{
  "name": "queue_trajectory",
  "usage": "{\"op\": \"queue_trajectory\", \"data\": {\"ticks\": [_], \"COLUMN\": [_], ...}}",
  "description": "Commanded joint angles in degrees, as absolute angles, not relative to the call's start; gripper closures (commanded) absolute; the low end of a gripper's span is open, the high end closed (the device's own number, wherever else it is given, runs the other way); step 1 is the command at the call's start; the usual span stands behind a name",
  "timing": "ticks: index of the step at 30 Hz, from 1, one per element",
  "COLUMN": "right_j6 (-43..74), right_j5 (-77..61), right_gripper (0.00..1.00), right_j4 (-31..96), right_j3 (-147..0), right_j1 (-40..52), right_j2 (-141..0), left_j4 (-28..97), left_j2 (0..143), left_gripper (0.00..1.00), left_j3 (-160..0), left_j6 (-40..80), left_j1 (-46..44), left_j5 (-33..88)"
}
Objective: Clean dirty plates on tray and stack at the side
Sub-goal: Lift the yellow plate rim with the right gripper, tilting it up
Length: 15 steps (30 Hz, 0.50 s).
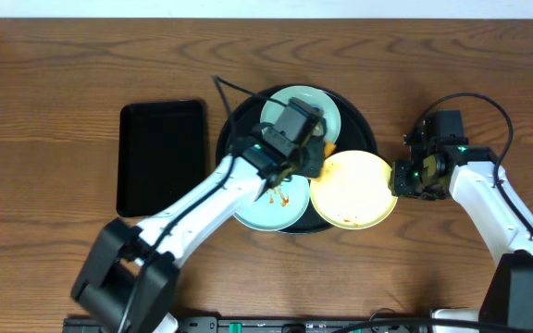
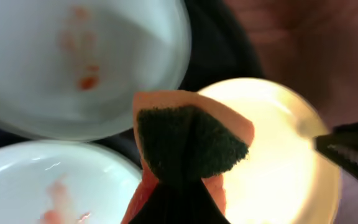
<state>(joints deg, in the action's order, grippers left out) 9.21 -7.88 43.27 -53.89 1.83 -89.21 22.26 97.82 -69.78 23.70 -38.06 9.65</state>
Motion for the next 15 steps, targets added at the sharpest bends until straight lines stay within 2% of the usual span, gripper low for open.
{"op": "queue_trajectory", "data": {"ticks": [1,4,7,10,11,15], "right_j6": [9.15,9.17,10.11,10.90,10.87,10.87], "right_j5": [-10.04,-10.59,-10.61,-10.61,-10.61,-10.61], "right_gripper": [0.61,0.67,0.79,0.96,0.99,0.99], "right_j4": [43.18,42.33,40.53,39.27,39.13,38.15], "right_j3": [-53.56,-52.34,-50.52,-49.58,-49.58,-49.71], "right_j1": [1.58,1.58,1.58,1.58,1.58,1.58], "right_j2": [-89.80,-89.82,-89.82,-89.82,-89.82,-89.78], "left_j4": [25.21,27.86,29.58,30.85,31.14,31.83], "left_j2": [97.21,97.19,97.19,97.19,97.19,97.19], "left_gripper": [0.93,0.92,0.93,0.93,0.92,0.93], "left_j3": [-69.63,-69.63,-69.63,-69.63,-69.63,-69.63], "left_j6": [22.68,22.72,22.70,22.70,22.70,22.72], "left_j1": [-35.62,-33.45,-31.92,-31.03,-30.92,-30.92], "left_j5": [4.29,4.40,4.43,4.43,4.43,4.43]}}
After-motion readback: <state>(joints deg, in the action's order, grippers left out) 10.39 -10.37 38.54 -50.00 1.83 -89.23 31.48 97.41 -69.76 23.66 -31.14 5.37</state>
